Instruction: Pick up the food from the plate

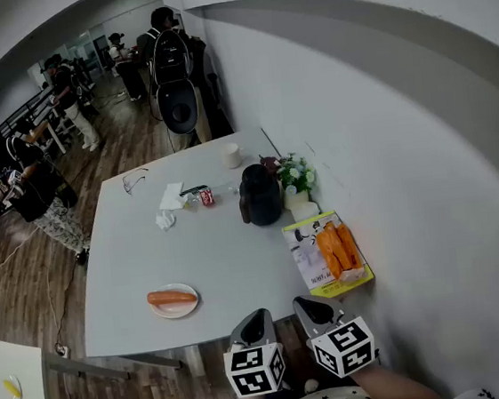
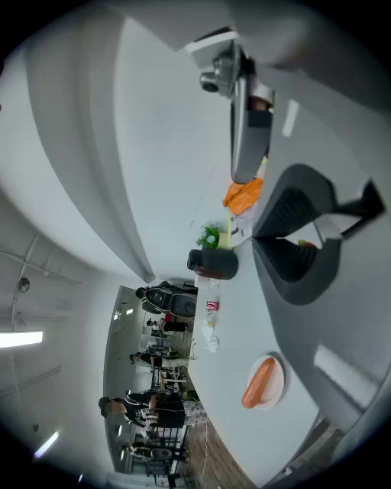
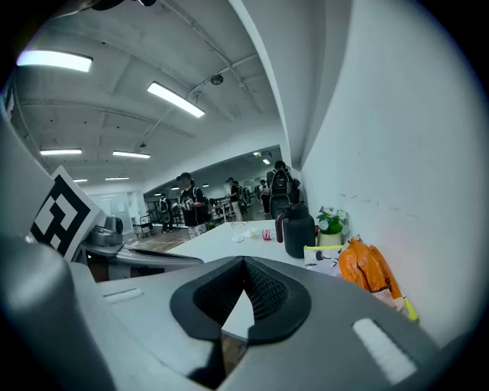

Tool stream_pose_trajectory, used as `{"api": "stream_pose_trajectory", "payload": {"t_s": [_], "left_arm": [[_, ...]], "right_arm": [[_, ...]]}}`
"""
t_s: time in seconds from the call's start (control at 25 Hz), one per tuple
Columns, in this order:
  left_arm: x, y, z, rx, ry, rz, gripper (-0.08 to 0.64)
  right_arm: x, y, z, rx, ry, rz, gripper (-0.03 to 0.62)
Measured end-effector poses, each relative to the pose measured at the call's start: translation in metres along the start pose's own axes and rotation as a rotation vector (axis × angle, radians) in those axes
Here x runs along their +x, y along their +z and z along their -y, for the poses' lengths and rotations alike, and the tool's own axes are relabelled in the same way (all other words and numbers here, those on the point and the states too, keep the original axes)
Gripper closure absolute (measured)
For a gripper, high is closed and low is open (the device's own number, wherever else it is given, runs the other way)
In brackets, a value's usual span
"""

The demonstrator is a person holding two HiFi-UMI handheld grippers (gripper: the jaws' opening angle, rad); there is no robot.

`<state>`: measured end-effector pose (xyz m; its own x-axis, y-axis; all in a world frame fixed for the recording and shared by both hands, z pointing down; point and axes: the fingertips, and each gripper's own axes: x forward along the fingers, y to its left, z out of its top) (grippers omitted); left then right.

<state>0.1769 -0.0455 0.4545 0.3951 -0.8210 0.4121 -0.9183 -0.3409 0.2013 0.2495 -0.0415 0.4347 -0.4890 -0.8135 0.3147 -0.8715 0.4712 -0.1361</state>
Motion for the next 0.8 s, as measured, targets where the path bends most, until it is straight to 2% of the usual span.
{"api": "stream_pose_trajectory", "payload": {"t_s": [0.24, 0.44, 0.6, 0.8], "left_arm": [[-0.019, -0.015, -0.009, -0.004, 0.027, -0.022, 0.552], [-0.035, -0.022, -0.034, -0.042, 0.062, -0.026, 0.552], [-0.049, -0.025, -0.077, -0.058, 0.088, -0.025, 0.552], [-0.053, -0.018, -0.155, -0.057, 0.102, -0.021, 0.552]], "right_arm": [[-0.006, -0.013, -0.019, 0.006, 0.029, -0.025, 0.594], [0.009, -0.021, -0.042, 0.003, 0.059, -0.057, 0.594], [0.035, -0.022, -0.079, -0.001, 0.098, -0.06, 0.594], [0.099, -0.014, -0.132, -0.006, 0.133, -0.041, 0.594]]}}
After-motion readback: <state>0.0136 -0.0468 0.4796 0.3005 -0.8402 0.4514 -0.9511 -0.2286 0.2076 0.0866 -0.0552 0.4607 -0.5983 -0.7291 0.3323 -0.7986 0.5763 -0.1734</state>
